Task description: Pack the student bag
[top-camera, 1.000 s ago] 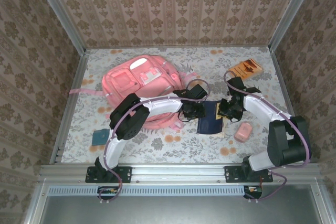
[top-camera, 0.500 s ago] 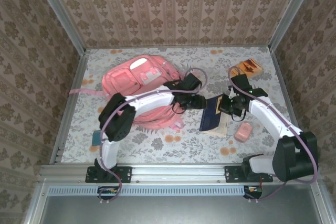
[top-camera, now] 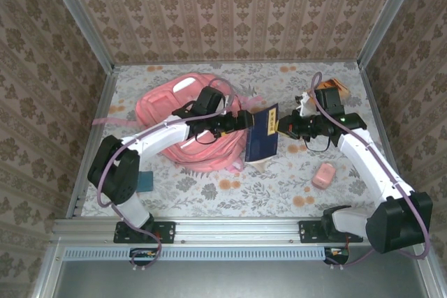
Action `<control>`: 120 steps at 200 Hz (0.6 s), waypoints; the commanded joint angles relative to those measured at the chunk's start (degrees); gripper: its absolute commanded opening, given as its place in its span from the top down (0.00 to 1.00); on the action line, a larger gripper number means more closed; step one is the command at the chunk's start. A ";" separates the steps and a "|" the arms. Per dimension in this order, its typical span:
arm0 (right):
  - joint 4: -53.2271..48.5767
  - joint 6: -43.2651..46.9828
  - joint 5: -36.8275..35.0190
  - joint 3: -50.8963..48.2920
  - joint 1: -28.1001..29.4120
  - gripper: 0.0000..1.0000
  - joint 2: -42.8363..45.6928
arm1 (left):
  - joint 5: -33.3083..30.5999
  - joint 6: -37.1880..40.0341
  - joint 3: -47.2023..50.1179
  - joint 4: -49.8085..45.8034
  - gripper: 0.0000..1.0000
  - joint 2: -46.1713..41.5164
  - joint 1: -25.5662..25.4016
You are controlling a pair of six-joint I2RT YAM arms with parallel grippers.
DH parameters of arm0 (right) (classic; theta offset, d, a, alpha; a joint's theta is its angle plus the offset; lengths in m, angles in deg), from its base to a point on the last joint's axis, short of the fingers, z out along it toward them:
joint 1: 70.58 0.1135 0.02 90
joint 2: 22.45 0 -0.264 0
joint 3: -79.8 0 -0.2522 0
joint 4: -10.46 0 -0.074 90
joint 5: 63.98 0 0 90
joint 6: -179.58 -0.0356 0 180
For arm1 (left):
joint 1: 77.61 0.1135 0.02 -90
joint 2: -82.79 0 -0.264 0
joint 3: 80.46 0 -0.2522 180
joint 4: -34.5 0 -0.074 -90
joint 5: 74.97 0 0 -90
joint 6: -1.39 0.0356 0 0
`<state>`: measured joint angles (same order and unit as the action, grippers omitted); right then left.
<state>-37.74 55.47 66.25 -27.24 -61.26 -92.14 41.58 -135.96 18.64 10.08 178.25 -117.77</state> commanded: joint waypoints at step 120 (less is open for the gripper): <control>11.67 -7.45 14.16 8.06 0.61 1.00 -0.24 | 21.28 -25.89 13.36 49.28 0.00 -2.65 3.42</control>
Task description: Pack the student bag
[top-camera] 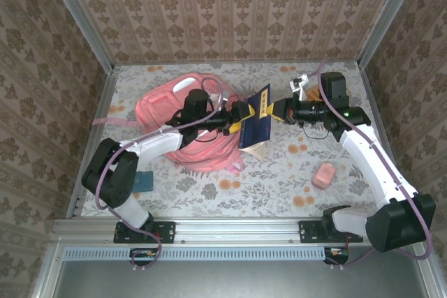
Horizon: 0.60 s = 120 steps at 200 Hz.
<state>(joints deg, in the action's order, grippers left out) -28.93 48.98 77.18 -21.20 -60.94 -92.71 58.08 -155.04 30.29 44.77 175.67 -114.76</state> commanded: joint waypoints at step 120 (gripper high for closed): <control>1.12 0.63 1.53 0.21 -0.59 1.00 -0.99 | 5.36 -6.02 2.51 15.37 0.41 -2.47 1.28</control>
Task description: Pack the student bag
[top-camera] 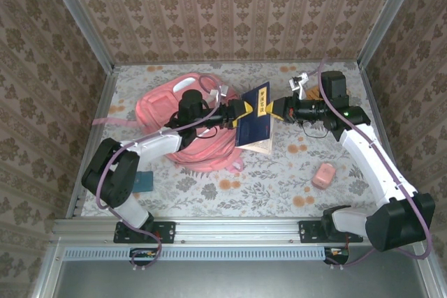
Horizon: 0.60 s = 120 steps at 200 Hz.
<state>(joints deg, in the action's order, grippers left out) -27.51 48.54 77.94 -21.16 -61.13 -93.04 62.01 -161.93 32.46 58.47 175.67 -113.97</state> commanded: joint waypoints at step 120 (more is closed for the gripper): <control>-3.60 2.16 -7.95 -3.23 -2.36 0.53 0.28 | -5.27 10.22 -0.89 -13.58 0.94 -8.86 1.93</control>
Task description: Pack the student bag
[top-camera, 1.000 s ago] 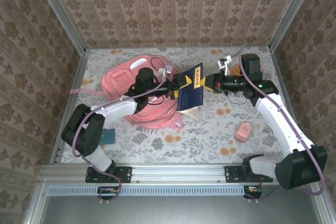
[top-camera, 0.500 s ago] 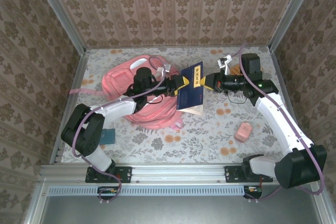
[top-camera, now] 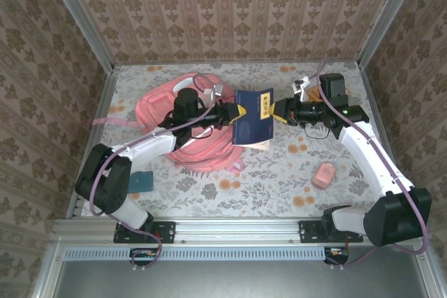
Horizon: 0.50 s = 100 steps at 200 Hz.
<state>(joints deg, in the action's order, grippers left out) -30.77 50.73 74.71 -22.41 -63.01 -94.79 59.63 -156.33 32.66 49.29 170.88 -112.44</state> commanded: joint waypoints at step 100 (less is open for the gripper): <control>33.55 -31.21 -10.24 -21.84 5.72 0.07 12.48 | -31.12 -2.06 -1.43 -11.87 0.95 -10.00 1.26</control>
<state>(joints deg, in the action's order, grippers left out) -10.03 30.40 67.60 -42.08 -60.21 -83.88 35.90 -153.86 32.66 33.93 161.66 -110.91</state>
